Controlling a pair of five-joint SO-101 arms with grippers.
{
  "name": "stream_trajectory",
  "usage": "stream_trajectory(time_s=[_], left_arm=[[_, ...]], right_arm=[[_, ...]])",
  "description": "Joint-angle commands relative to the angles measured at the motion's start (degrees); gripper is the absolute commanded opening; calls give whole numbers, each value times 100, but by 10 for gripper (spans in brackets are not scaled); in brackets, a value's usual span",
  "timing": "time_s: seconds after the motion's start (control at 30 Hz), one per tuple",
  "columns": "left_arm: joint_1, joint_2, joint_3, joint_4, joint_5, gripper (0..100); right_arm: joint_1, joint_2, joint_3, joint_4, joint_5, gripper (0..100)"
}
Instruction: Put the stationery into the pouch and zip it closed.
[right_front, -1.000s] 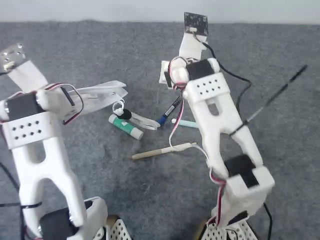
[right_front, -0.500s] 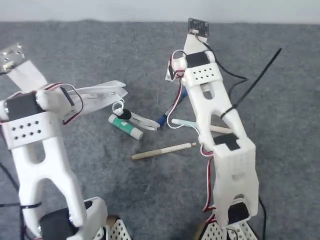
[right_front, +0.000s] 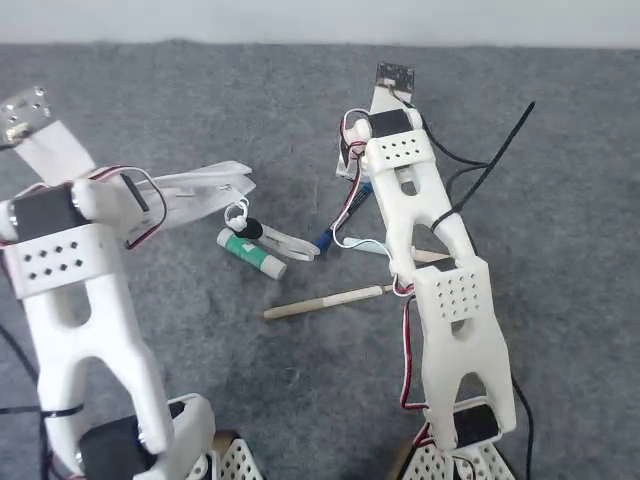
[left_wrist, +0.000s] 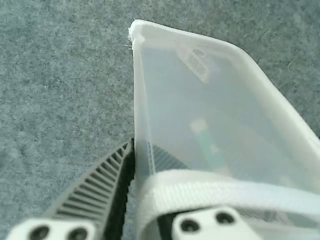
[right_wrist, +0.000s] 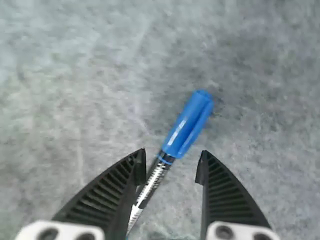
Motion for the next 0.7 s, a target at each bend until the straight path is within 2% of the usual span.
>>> stream_trajectory(time_s=[0.0,0.33,0.5,0.57,0.67], left_arm=[[-44,-44,-40,-132,26,15],[-44,-44,-40,-105,18,15],[-44,-44,-40,-123,18,15],[-44,-44,-40,-123,18,15],[-44,-44,-40,-123,18,15]], right_arm=[[84,57,-484,136,-185,155],[92,884,-1301,145,-193,151],[92,1068,-1538,145,-193,0],[84,1042,-1565,189,-193,26],[48,1042,-1714,400,-176,14]])
